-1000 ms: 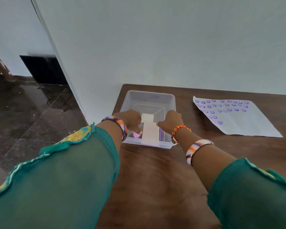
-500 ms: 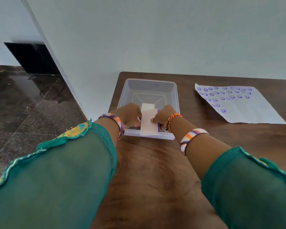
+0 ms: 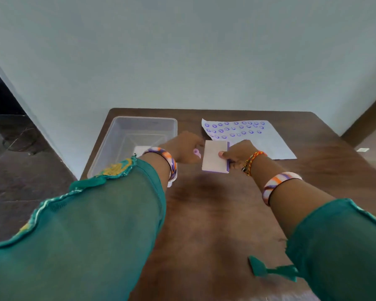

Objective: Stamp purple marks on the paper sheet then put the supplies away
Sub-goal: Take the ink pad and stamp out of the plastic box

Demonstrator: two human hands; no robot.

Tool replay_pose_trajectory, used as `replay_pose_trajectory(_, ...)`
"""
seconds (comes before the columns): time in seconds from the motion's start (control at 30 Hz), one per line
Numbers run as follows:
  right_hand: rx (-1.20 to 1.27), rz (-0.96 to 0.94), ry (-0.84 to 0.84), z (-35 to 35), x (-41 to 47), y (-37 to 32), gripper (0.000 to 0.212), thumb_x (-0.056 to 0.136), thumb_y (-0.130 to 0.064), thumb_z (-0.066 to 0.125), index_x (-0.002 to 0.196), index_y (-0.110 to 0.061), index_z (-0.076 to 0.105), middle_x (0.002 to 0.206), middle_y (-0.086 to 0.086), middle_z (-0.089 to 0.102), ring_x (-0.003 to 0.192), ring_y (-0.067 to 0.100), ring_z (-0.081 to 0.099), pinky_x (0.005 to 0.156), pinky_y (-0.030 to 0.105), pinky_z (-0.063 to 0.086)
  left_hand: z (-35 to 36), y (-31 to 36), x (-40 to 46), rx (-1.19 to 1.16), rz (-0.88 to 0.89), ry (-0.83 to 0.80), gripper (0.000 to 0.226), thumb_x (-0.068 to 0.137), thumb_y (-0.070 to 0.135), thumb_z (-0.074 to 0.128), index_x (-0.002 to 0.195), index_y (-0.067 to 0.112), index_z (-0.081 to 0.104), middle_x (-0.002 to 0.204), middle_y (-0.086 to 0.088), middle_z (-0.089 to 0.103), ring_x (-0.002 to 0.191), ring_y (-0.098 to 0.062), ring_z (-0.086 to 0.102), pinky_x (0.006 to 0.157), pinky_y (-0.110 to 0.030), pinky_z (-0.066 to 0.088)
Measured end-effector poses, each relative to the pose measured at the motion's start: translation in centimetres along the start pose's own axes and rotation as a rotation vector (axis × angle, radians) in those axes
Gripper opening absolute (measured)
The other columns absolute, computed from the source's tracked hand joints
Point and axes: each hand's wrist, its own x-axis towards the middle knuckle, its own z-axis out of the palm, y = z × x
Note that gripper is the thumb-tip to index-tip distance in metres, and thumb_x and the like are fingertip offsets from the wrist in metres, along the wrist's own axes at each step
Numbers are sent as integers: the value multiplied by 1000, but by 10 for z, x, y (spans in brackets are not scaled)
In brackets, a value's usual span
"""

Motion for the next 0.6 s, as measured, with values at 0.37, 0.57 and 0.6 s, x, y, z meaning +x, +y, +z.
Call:
replay_pose_trajectory(0.37,-34,108,2,-92,13,118,37,83,-9,66,115,8,58,100,18,59,88,27,56,87,42,55,91,78,9,-119,-92,-69,44,82,19,56,124,8,54,102,-17,64,99,-35,61,82,-37,50)
replay_pose_trajectory(0.57,-204,-34,-4,-103,21,138,33,80,-21,70,102,3,66,93,15,61,87,28,58,95,44,52,110,100,7,-54,-162,-117,53,85,24,55,136,14,44,125,-13,61,112,-29,57,96,-40,49)
replay_pose_trajectory(0.6,-206,-40,7,-102,21,138,30,80,-21,71,99,1,66,93,15,61,87,28,59,93,43,53,111,101,6,-33,-181,-110,50,85,24,53,133,14,46,126,-12,60,112,-29,56,95,-40,49)
